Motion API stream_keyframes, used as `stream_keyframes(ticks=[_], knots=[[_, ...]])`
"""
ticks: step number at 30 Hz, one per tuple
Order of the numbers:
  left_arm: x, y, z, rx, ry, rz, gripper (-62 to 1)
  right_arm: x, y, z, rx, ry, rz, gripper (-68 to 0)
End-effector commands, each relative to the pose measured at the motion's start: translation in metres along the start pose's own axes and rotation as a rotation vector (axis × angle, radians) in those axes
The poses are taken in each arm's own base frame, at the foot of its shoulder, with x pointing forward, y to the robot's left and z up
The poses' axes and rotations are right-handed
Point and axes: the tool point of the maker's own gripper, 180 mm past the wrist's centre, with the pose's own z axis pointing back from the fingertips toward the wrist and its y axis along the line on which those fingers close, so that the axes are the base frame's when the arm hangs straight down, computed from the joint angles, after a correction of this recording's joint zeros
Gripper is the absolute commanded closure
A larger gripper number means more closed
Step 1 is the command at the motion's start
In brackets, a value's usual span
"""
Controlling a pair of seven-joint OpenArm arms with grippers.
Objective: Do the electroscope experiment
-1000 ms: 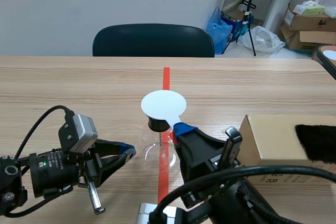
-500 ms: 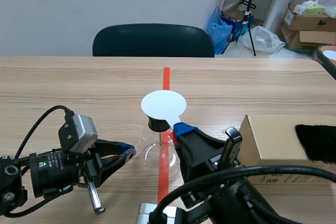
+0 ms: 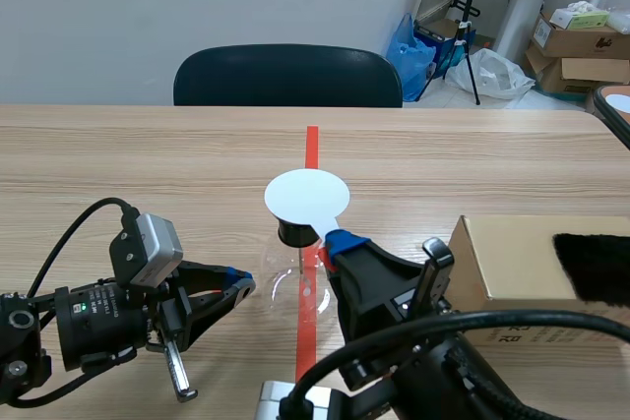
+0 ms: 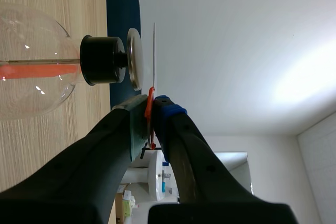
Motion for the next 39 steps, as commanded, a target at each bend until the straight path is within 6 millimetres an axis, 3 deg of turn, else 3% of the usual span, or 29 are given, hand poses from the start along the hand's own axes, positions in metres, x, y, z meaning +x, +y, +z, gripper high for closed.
stream_keyframes(ticks=[1, 16, 25, 39], knots=[[0.011, 0.001, -0.001, 0.001, -0.041, 0.002, -3.1, -0.001, -0.006, -0.002, -0.022, -0.001, 0.01, -1.0], [0.011, 0.001, -0.001, -0.002, -0.042, 0.004, -3.1, -0.004, -0.006, -0.002, -0.022, 0.015, 0.01, -1.1], [0.011, 0.001, -0.001, -0.002, -0.042, 0.004, -3.1, -0.043, -0.006, 0.003, -0.023, 0.233, 0.008, -1.1], [0.011, 0.001, -0.001, -0.002, -0.041, 0.004, -3.1, -0.103, -0.006, 0.029, -0.024, 0.596, 0.003, -1.1]])
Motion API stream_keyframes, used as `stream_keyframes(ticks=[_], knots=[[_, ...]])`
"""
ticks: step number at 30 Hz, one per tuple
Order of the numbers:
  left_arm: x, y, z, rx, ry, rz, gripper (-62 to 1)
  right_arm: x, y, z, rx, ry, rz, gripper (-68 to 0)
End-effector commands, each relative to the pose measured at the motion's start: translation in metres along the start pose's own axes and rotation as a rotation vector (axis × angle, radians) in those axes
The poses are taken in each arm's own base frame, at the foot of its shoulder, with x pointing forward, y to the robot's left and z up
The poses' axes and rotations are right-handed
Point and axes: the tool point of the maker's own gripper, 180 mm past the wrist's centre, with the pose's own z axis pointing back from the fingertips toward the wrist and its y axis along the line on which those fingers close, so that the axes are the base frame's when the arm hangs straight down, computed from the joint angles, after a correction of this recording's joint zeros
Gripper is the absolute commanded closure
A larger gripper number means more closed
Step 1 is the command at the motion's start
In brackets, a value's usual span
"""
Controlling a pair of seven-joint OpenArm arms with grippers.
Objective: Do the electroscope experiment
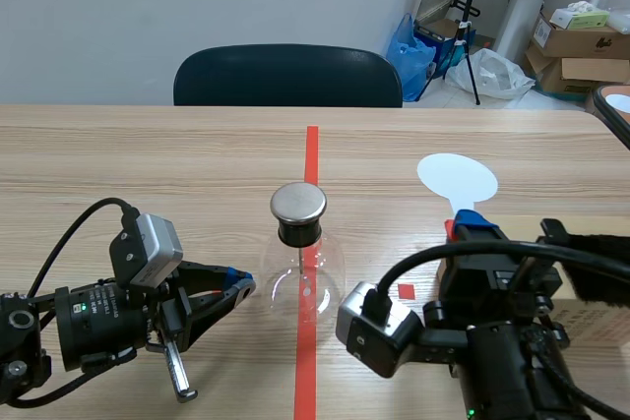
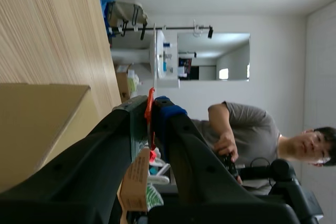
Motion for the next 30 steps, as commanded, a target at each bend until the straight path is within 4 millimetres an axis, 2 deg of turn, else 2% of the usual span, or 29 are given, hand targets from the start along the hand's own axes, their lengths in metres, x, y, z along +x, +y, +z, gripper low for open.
stream_keyframes(ticks=[1, 10, 19, 24, 30], knots=[[0.01, 0.002, -0.001, 0.002, -0.041, 0.001, -3.1, -0.004, -0.006, -0.002, -0.024, 0.022, -0.004, -1.1], [0.01, 0.002, -0.001, 0.002, -0.041, 0.001, -3.1, -0.022, -0.006, -0.001, -0.023, 0.12, -0.005, -1.1], [0.01, 0.002, -0.001, 0.002, -0.041, 0.001, -3.1, -0.025, -0.006, -0.001, -0.023, 0.135, -0.005, -1.1], [0.01, 0.002, -0.001, 0.002, -0.041, 0.001, -3.1, -0.014, -0.006, -0.002, -0.024, 0.076, -0.005, -1.1], [0.01, 0.002, -0.001, 0.002, -0.041, 0.001, -3.1, 0.015, -0.006, -0.002, -0.024, -0.084, -0.003, -1.1]])
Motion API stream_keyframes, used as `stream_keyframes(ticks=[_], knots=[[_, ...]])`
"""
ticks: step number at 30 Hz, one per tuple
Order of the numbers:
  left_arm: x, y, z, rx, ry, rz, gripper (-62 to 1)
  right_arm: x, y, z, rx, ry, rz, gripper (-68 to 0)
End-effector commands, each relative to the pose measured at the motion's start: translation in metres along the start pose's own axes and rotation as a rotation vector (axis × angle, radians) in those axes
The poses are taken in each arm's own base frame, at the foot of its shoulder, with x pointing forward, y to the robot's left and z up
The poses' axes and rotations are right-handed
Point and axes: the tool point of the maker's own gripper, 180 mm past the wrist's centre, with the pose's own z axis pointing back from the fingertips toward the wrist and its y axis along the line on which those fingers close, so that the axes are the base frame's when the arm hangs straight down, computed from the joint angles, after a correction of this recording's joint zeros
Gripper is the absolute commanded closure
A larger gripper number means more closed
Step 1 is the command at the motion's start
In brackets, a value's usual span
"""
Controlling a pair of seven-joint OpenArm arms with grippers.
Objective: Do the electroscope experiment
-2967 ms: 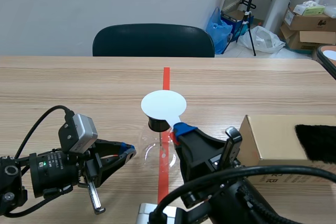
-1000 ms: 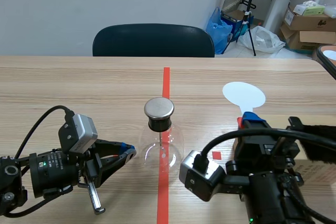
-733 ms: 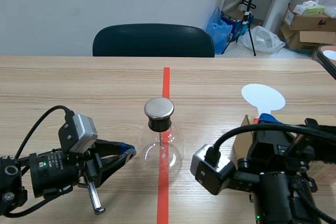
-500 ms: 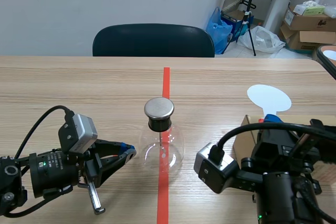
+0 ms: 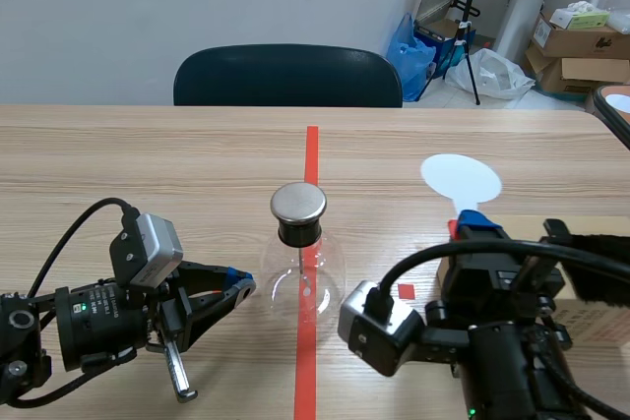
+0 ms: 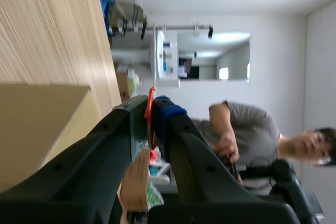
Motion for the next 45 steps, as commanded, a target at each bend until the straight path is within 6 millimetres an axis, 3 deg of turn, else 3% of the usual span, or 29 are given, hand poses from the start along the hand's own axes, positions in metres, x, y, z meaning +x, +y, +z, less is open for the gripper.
stream_keyframes(ticks=[1, 13, 21, 45], knots=[[0.01, 0.002, -0.001, 0.002, -0.041, 0.001, -3.1, 0.006, -0.006, -0.002, -0.024, -0.038, -0.001, -1.1], [0.01, 0.002, -0.001, 0.002, -0.041, 0.001, -3.1, 0.061, -0.006, 0.008, -0.024, -0.347, 0.002, -1.1], [0.01, 0.002, -0.001, 0.002, -0.041, 0.001, -3.1, 0.084, -0.006, 0.019, -0.024, -0.49, 0.004, -1.0], [0.01, 0.002, -0.001, 0.002, -0.041, 0.001, -3.1, 0.092, -0.006, 0.023, -0.024, -0.541, 0.005, -1.1]])
